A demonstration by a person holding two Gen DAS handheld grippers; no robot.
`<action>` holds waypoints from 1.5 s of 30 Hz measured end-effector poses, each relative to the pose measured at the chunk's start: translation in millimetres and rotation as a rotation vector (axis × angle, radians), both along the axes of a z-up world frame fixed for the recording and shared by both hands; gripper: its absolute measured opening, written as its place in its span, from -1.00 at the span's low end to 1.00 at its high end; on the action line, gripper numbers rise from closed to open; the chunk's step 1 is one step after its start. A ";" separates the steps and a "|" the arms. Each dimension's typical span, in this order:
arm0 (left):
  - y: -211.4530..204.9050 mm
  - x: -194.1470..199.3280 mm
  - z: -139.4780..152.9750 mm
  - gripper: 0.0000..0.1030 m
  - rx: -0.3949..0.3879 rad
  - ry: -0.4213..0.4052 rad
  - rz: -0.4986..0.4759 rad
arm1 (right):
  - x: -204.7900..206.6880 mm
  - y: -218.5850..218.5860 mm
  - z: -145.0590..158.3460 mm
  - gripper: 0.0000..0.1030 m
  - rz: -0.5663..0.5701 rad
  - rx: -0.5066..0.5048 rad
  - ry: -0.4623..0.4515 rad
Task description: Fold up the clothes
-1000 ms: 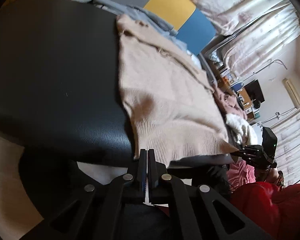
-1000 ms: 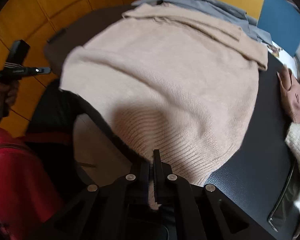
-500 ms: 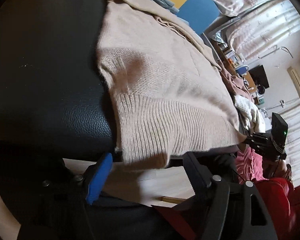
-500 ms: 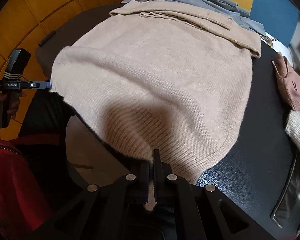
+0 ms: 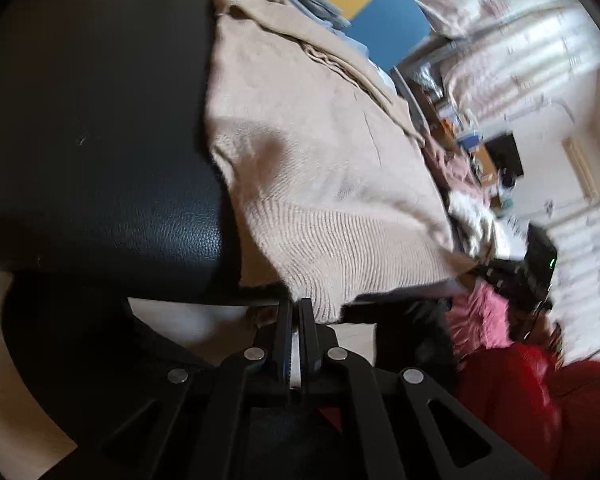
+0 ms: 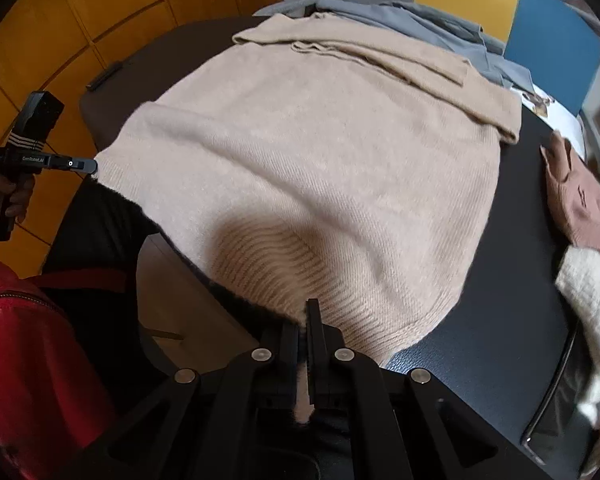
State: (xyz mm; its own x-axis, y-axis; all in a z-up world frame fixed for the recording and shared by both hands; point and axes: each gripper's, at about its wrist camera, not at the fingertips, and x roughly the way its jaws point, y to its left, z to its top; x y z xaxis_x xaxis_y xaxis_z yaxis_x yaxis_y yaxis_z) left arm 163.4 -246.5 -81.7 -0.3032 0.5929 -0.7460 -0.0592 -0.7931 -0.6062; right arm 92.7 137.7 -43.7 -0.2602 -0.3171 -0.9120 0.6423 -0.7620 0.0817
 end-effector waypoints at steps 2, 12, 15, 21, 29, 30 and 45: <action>5.6 -5.9 -5.7 -0.70 0.009 -0.018 -0.003 | -2.3 -1.0 -3.4 -0.94 -0.005 0.003 -0.006; 19.5 -20.6 -49.4 -0.46 -0.031 -0.180 0.081 | -1.7 -4.5 -11.0 -0.93 -0.020 -0.016 -0.027; 19.5 -17.9 -53.0 -0.64 0.020 -0.173 0.099 | -2.5 -5.7 -12.5 -0.93 -0.019 -0.020 -0.032; 5.2 4.5 -24.6 -0.95 0.089 -0.046 0.120 | -2.1 -3.6 -12.5 -0.94 -0.018 -0.019 -0.042; -15.1 12.9 45.8 -0.95 0.057 0.042 0.104 | 6.0 -4.0 -11.1 -0.93 0.031 -0.007 -0.095; -15.9 13.8 49.8 -0.95 0.050 0.041 0.098 | 6.9 -3.9 -10.8 -0.93 0.037 -0.006 -0.099; -7.0 -18.4 29.8 -0.87 -0.282 -0.066 0.044 | -6.4 31.5 -3.6 -0.75 0.020 -0.108 -0.148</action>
